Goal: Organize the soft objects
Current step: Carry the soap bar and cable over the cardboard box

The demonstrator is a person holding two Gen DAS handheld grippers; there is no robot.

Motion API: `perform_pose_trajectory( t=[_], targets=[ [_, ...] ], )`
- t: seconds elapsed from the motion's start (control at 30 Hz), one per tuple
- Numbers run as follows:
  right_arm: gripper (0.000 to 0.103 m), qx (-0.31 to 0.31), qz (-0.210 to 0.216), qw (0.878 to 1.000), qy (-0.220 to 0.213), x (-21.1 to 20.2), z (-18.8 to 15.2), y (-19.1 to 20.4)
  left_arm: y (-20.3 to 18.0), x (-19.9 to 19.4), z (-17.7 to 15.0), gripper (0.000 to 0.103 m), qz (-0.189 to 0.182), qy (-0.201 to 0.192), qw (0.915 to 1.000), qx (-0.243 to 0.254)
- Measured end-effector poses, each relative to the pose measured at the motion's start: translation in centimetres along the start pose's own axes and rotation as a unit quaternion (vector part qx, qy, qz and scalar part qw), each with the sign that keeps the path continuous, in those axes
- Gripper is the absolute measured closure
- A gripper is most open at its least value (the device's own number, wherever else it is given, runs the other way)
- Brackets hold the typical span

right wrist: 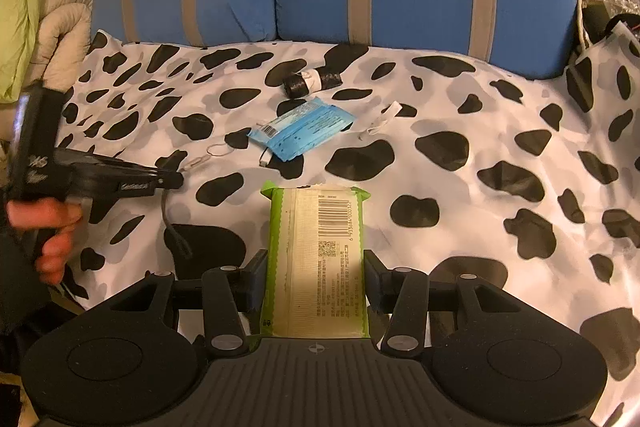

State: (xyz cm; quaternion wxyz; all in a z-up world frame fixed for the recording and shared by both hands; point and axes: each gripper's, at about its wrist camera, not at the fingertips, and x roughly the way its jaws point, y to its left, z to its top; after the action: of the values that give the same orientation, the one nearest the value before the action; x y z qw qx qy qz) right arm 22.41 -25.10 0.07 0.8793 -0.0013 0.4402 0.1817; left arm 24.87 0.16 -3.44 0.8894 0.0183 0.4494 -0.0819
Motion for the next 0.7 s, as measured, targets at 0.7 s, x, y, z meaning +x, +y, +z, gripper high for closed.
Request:
perform_pose_trajectory(
  t=[0.7],
  targets=[
    [0.052,-0.036,-0.010,0.999,-0.002,-2.6,-2.9,3.2,-1.7,-8.6,-6.1,0.099,-0.030,-0.030,0.9989,0.018]
  ],
)
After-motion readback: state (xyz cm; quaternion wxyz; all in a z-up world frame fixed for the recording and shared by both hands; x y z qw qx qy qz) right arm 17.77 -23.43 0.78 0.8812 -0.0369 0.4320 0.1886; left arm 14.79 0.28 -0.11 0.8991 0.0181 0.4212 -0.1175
